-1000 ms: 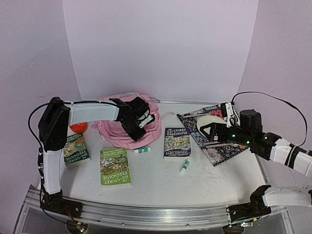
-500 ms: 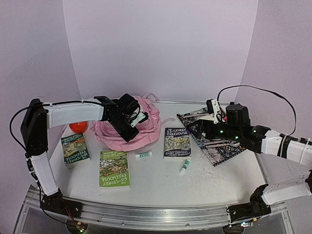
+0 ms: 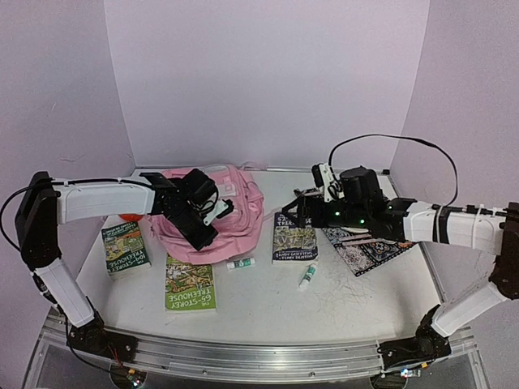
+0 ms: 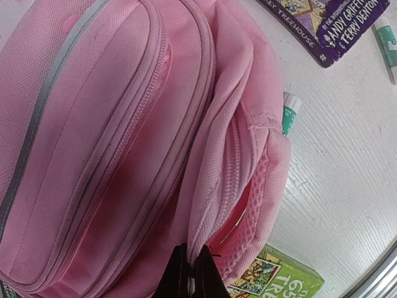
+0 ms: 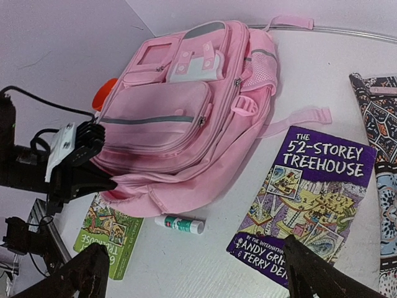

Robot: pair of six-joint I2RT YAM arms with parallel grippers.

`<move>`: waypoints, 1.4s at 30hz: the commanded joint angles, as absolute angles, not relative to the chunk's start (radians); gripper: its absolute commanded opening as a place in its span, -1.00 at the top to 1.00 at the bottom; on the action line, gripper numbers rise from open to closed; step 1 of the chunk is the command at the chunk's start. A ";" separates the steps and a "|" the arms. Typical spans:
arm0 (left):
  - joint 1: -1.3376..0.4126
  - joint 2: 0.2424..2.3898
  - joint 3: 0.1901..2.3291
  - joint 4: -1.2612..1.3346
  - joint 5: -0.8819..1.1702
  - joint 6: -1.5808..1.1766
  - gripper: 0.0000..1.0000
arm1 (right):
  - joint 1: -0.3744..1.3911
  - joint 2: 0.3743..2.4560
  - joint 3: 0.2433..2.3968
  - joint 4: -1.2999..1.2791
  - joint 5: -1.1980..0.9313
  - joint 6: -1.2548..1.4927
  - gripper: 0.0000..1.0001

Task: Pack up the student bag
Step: Move the student bag to the book.

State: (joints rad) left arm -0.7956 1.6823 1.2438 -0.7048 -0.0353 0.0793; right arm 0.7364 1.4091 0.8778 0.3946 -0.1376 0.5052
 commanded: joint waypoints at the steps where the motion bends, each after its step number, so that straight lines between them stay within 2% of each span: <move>1: -0.798 1.579 1.191 -0.626 -0.005 0.053 1.00 | 0.740 1.470 0.964 0.433 -0.131 0.514 -0.97; 9: -0.798 1.513 1.130 -0.602 -0.021 -0.004 1.00 | 0.740 1.663 1.152 0.409 -0.262 0.529 -0.90; 16: -0.799 1.507 1.078 -0.548 -0.003 -0.075 1.00 | 0.739 1.881 1.343 0.383 -0.424 0.608 -0.67; 26: -0.799 1.459 0.995 -0.482 0.039 -0.131 1.00 | 0.738 2.045 1.480 0.383 -0.434 0.699 -0.31; 29: -0.799 1.434 0.978 -0.467 0.069 -0.144 1.00 | 0.738 2.093 1.521 0.383 -0.426 0.719 -0.26; 39: -0.799 1.383 0.929 -0.420 0.089 -0.174 1.00 | 0.732 2.218 1.636 0.383 -0.395 0.764 0.17; 42: -0.800 1.386 0.931 -0.412 0.096 -0.175 1.00 | 0.732 2.243 1.642 0.383 -0.399 0.770 0.25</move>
